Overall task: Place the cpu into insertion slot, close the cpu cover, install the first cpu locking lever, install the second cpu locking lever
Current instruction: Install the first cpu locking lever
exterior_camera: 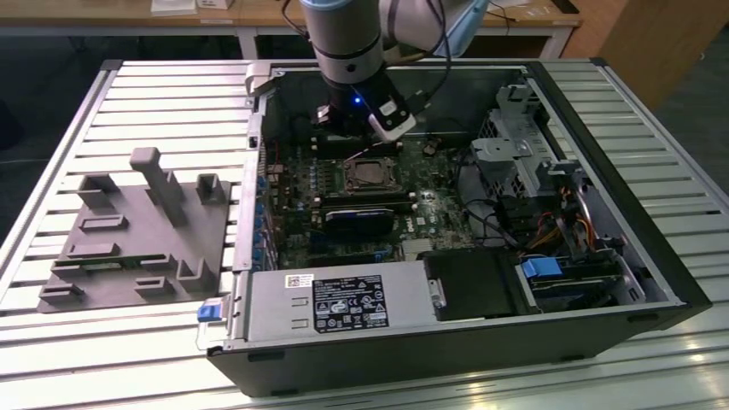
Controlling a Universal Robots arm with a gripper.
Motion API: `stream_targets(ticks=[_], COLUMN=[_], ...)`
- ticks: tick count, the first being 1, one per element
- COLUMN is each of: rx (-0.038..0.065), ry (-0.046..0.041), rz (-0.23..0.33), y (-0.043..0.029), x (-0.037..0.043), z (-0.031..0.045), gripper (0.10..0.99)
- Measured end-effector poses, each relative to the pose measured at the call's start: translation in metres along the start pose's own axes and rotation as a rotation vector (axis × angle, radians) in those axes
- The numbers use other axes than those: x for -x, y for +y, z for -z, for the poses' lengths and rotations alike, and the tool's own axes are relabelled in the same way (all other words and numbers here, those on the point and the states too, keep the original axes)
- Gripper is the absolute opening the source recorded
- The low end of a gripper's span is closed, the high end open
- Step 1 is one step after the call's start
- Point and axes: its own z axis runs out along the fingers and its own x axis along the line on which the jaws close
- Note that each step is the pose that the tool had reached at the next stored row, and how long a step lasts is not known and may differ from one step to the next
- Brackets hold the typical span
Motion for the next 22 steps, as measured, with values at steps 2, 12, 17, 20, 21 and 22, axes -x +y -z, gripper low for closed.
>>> stream_targets(ticks=[2, 12, 17, 20, 21, 22], rx=[-0.006, -0.018, -0.028, -0.032, -0.032, -0.033], ry=[-0.0011, -0.0157, -0.0274, -0.0319, -0.0326, -0.0331], rz=[-0.003, -0.057, -0.102, -0.118, -0.121, -0.123], y=[0.0007, 0.0064, 0.0073, 0.0089, 0.0101, 0.0115], x=[-0.0002, -0.0013, -0.0017, -0.0021, -0.0022, -0.0024], z=[-0.0011, -0.0069, -0.0093, -0.0111, -0.0118, -0.0125], gripper=[0.102, 0.102, 0.102, 0.102, 0.102, 0.102])
